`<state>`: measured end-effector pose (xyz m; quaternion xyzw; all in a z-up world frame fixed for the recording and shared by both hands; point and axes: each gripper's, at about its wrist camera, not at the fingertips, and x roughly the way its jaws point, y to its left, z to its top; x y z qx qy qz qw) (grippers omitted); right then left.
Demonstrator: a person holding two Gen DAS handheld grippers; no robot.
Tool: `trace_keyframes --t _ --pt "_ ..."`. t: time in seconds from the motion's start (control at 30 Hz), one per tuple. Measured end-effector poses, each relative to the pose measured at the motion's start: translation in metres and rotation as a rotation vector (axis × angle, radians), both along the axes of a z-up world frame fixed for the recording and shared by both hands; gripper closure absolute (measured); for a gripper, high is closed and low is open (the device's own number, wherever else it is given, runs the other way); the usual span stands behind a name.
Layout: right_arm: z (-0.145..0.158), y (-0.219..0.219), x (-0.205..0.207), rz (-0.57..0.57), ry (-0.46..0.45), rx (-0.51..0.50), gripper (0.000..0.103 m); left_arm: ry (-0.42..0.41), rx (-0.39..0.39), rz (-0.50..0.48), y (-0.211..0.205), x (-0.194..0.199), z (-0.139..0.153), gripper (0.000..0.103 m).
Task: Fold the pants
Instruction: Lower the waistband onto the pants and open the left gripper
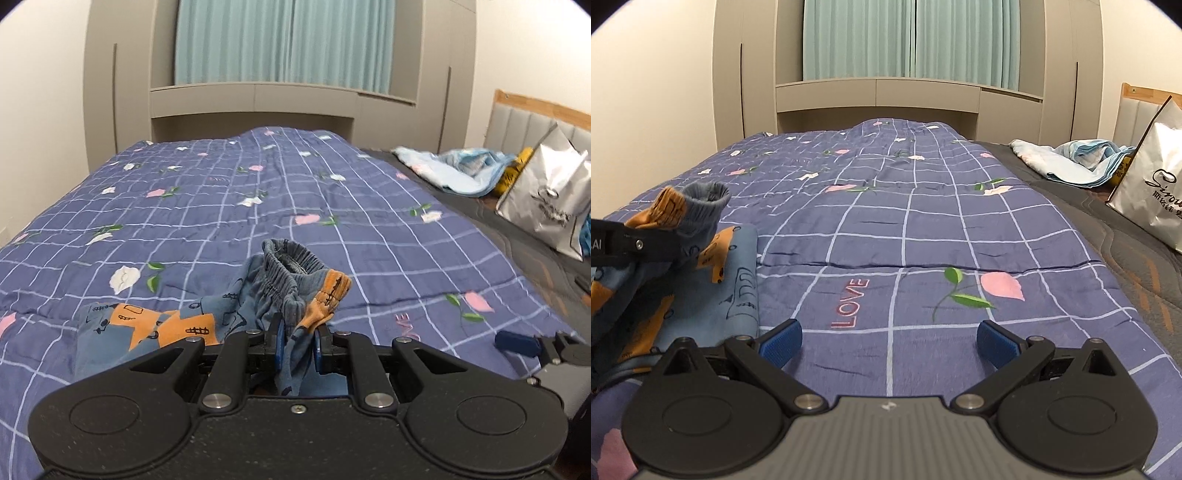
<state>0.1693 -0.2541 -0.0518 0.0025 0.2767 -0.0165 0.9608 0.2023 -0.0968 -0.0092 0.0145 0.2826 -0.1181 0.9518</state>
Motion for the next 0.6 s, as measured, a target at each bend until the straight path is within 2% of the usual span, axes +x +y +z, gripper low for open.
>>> trace_keyframes --t 0.1,0.23,0.27,0.4,0.53,0.6 --pt "0.0 -0.001 0.001 0.0 0.003 0.007 0.0 0.051 0.001 -0.003 -0.002 0.005 -0.007 0.086" --pt "-0.002 -0.001 0.001 0.001 0.01 0.013 0.0 0.096 -0.051 0.001 0.003 0.006 -0.011 0.082" --pt "-0.002 -0.001 0.002 0.001 0.012 0.013 0.0 0.098 -0.059 0.0 0.004 0.005 -0.011 0.078" --pt "-0.004 0.0 0.002 0.002 0.016 0.013 0.0 0.112 -0.131 -0.02 0.011 0.001 -0.009 0.052" --pt "-0.004 -0.002 0.003 0.003 0.017 0.019 0.0 0.095 -0.16 -0.015 0.015 -0.008 -0.003 0.038" --pt "-0.005 -0.002 0.004 0.003 0.018 0.02 0.0 0.08 -0.189 0.0 0.021 -0.014 0.002 0.026"
